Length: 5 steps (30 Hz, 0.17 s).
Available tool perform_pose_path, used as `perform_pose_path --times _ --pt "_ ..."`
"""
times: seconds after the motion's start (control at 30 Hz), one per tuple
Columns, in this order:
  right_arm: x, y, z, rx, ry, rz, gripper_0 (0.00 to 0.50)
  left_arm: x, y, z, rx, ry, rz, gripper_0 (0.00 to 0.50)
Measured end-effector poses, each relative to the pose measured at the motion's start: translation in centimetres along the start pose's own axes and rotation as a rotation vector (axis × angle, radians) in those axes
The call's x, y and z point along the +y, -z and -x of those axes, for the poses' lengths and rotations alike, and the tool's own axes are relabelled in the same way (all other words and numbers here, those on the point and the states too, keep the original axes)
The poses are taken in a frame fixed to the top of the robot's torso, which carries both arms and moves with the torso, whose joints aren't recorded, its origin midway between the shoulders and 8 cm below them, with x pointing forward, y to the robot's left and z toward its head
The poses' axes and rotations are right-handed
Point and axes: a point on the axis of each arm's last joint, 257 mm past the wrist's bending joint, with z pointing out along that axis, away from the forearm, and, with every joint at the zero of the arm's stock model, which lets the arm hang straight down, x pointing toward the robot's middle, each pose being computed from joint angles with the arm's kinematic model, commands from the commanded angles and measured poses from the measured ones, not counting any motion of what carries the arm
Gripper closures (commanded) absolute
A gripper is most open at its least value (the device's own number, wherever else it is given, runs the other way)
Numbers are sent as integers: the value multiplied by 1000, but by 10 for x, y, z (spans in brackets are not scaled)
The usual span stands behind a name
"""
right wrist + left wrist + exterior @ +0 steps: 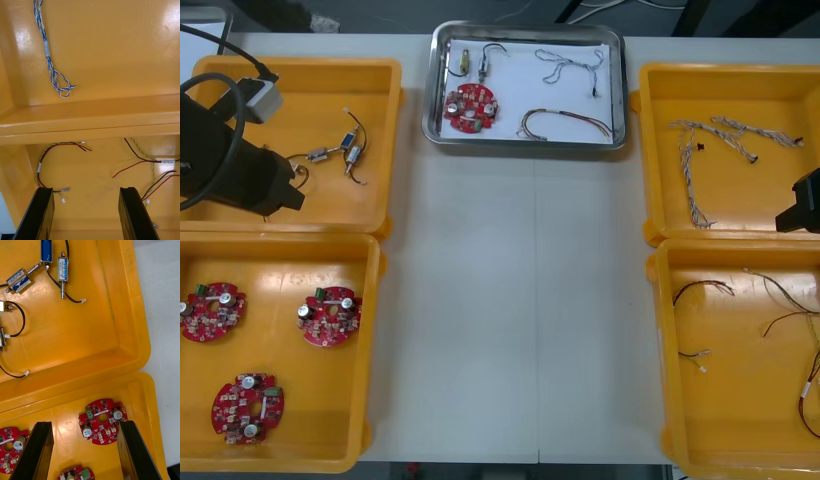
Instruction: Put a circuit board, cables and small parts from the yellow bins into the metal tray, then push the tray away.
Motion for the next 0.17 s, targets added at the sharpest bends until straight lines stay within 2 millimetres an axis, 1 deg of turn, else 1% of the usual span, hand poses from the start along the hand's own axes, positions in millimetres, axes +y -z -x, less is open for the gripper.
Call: perform_pose_path --times 0.17 --pt "0 0 0 0 0 0 0 0 0 0 0 0 0 0"
